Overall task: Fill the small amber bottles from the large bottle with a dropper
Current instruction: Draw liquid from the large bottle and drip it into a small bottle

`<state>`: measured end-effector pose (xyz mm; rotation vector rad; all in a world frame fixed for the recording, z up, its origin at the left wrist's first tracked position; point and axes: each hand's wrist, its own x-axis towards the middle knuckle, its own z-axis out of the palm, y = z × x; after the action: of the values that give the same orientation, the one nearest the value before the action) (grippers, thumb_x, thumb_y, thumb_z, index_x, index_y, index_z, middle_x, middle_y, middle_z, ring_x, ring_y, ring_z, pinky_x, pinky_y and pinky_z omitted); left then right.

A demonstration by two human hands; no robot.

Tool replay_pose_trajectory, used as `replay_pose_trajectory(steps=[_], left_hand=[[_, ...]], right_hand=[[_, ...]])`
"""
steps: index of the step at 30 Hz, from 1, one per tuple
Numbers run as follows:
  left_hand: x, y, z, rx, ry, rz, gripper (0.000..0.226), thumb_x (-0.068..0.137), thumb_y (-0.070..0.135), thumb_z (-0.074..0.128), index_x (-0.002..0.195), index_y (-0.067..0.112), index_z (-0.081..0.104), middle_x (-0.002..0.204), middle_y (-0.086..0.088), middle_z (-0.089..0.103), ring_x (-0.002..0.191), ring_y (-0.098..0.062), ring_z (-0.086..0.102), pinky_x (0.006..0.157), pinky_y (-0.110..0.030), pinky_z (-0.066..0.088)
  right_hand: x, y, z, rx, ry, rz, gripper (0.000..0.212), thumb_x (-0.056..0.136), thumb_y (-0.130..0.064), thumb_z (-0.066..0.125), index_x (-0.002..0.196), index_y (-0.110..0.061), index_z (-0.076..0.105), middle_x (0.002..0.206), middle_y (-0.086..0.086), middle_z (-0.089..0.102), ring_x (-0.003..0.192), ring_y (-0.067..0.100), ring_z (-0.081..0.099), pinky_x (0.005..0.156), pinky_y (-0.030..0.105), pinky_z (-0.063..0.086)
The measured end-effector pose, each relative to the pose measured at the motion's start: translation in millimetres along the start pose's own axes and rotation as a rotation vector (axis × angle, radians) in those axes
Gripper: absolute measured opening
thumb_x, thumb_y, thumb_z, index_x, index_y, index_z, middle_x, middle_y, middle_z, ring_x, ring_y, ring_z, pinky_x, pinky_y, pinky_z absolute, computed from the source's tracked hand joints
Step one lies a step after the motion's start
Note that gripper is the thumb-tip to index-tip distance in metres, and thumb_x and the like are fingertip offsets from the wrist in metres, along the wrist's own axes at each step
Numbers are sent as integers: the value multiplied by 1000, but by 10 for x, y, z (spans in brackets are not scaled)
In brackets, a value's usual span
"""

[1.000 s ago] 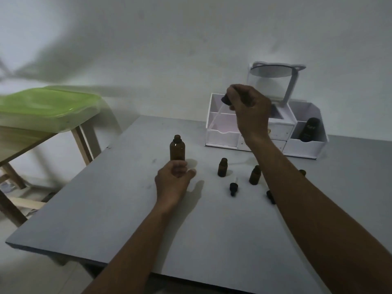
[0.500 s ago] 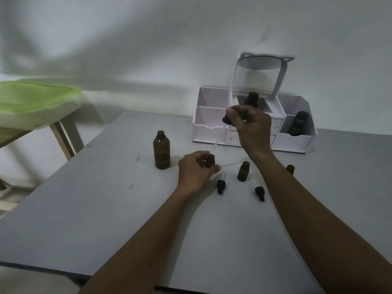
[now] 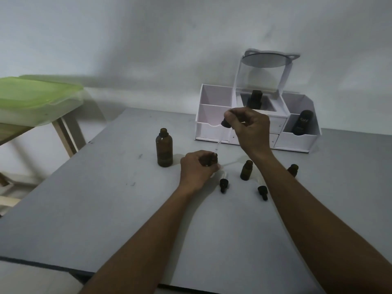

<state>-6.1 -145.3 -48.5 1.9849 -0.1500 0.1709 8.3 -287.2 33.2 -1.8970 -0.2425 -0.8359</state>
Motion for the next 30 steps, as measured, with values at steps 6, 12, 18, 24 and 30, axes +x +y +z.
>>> replay_pose_trajectory(steps=[6, 12, 18, 24, 30], left_hand=[[-3, -8, 1, 5, 1, 13, 40, 78, 20, 81, 116, 16, 71, 112, 1, 72, 85, 0, 59, 93, -17, 44], [24, -42, 17, 21, 13, 22, 37, 78, 20, 82, 113, 17, 72, 107, 3, 73, 71, 16, 54, 69, 7, 36], [34, -60, 28, 41, 21, 30, 38, 78, 21, 81, 114, 15, 72, 109, 1, 73, 71, 13, 54, 72, 7, 34], [41, -49, 15, 42, 14, 21, 43, 78, 21, 82, 118, 16, 70, 113, 1, 72, 78, 6, 56, 69, 10, 32], [-44, -91, -156, -48, -37, -16, 56, 74, 30, 84, 125, 21, 64, 119, 3, 68, 92, -4, 63, 78, -7, 44]], right_hand=[[8, -49, 4, -43, 16, -29, 5, 91, -19, 71, 93, -18, 75, 75, -18, 69, 70, -9, 68, 71, 3, 49], [-2, -91, -9, -66, 28, -62, 5, 90, -11, 72, 89, -12, 76, 74, -18, 66, 67, -14, 65, 67, 0, 46], [-15, -86, -2, -77, 39, -70, 6, 90, -11, 72, 92, -8, 77, 77, -21, 65, 68, -16, 64, 68, -2, 46], [9, -115, -3, -94, -11, -74, 9, 91, -16, 72, 90, -9, 77, 76, -10, 71, 69, -8, 69, 70, 5, 51], [98, -306, 19, -18, 22, -78, 13, 90, -21, 72, 95, -10, 77, 76, -8, 74, 71, 1, 72, 73, 16, 57]])
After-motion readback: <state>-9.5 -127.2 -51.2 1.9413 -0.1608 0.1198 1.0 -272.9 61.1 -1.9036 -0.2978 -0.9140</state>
